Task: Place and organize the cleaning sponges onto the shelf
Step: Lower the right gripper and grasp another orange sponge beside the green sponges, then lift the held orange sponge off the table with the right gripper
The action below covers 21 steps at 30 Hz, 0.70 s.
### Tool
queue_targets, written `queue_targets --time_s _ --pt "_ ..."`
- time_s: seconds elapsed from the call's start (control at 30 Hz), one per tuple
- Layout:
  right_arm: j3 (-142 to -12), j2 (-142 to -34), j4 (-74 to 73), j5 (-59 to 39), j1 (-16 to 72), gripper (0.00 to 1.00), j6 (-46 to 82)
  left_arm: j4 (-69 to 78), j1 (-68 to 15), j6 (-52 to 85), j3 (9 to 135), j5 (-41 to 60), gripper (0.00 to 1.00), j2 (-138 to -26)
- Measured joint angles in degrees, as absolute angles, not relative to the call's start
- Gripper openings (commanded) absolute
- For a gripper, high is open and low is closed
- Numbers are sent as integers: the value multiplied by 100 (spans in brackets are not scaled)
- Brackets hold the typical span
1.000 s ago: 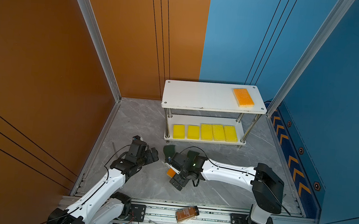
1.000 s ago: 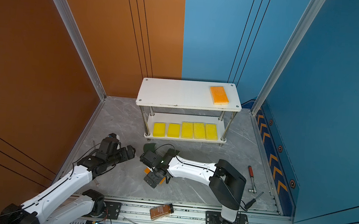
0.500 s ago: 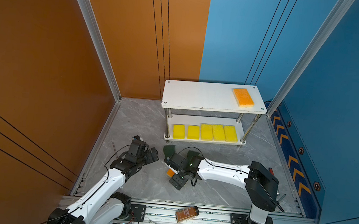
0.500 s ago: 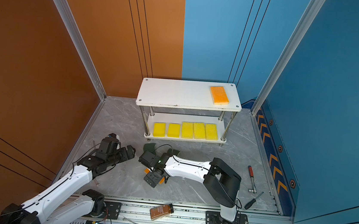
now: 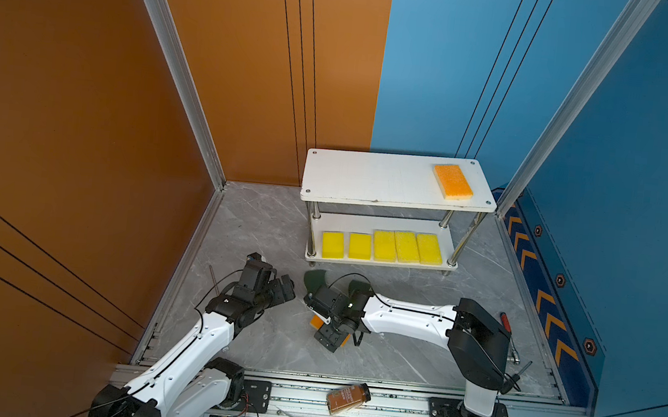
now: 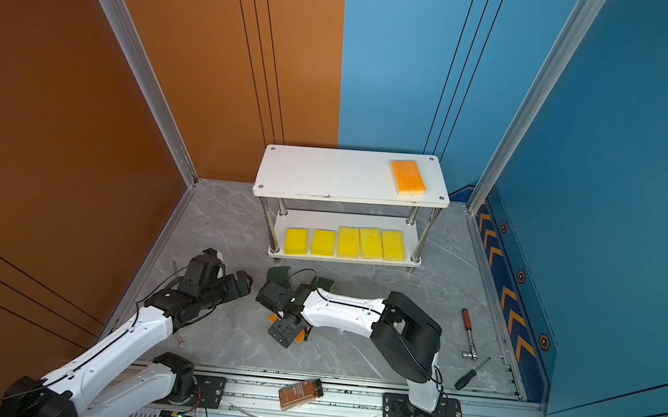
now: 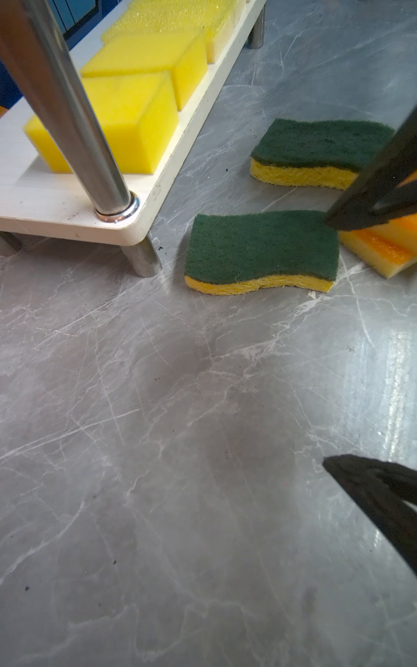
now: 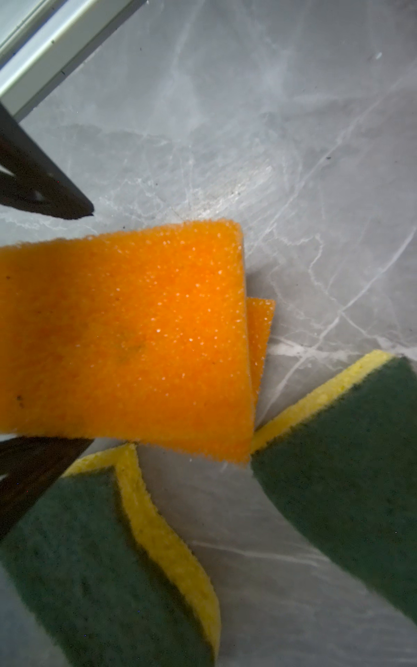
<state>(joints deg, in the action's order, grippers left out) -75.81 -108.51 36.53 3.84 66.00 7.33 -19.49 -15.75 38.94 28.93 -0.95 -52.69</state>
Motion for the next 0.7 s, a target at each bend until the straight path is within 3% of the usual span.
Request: queue_targets --time_s 0.17,0.47,0.7 --pt "-7581 -10860 3662 429 6582 83 733 -1920 -1573 3892 2893 -80 98 -5295" --pt "-7588 -10892 3688 429 6453 67 714 -1820 -1551 3894 2891 -73 98 -5325" --pt "-7603 -10890 3706 375 6405 65 685 -1739 -1542 3911 2888 -16 98 -5411"
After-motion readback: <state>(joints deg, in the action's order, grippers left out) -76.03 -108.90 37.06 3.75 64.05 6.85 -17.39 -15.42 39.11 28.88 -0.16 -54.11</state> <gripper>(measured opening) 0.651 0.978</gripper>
